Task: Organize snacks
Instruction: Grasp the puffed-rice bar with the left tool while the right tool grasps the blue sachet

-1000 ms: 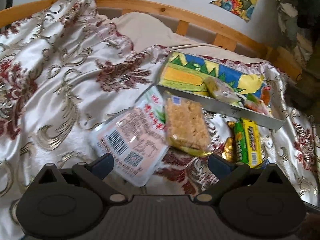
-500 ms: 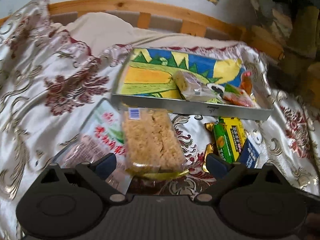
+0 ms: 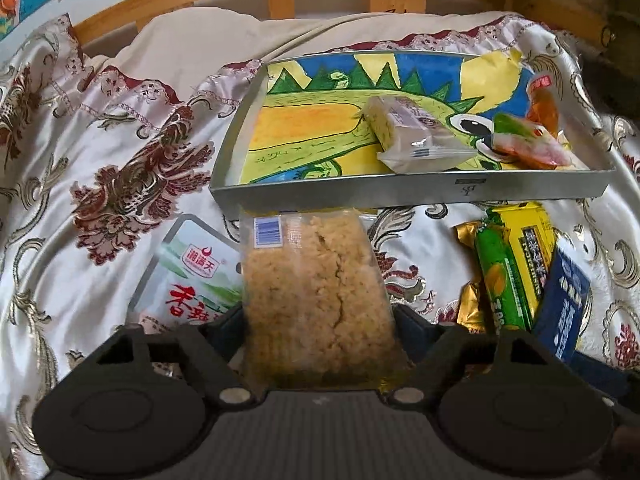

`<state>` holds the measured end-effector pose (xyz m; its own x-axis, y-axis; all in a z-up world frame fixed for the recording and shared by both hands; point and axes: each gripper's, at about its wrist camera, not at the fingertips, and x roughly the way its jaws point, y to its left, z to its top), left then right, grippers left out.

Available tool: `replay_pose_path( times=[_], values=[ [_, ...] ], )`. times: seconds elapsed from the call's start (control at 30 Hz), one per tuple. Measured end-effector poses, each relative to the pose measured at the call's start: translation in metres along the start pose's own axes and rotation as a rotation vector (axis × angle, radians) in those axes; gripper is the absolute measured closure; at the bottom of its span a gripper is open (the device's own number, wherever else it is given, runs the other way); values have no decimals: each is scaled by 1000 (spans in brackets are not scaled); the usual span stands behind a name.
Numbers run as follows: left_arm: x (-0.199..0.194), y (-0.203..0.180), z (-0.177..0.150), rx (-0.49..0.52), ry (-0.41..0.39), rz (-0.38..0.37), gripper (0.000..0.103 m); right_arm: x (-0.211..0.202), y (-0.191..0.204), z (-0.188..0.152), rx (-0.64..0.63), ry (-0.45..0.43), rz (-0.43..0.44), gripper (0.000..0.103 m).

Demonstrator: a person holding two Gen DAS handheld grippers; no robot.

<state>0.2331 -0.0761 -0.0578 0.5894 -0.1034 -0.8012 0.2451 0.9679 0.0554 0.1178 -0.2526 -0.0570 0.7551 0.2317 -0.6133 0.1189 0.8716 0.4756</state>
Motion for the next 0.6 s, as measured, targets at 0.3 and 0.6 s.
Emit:
replay_pose_path(
  times=[0.3, 0.6],
  values=[
    [-26, 11, -25, -40, 15, -62, 25, -6, -6, 2, 42, 6, 17, 73],
    [-41, 20, -49, -79, -36, -81, 23, -7, -17, 0, 79, 50, 66, 76]
  ],
)
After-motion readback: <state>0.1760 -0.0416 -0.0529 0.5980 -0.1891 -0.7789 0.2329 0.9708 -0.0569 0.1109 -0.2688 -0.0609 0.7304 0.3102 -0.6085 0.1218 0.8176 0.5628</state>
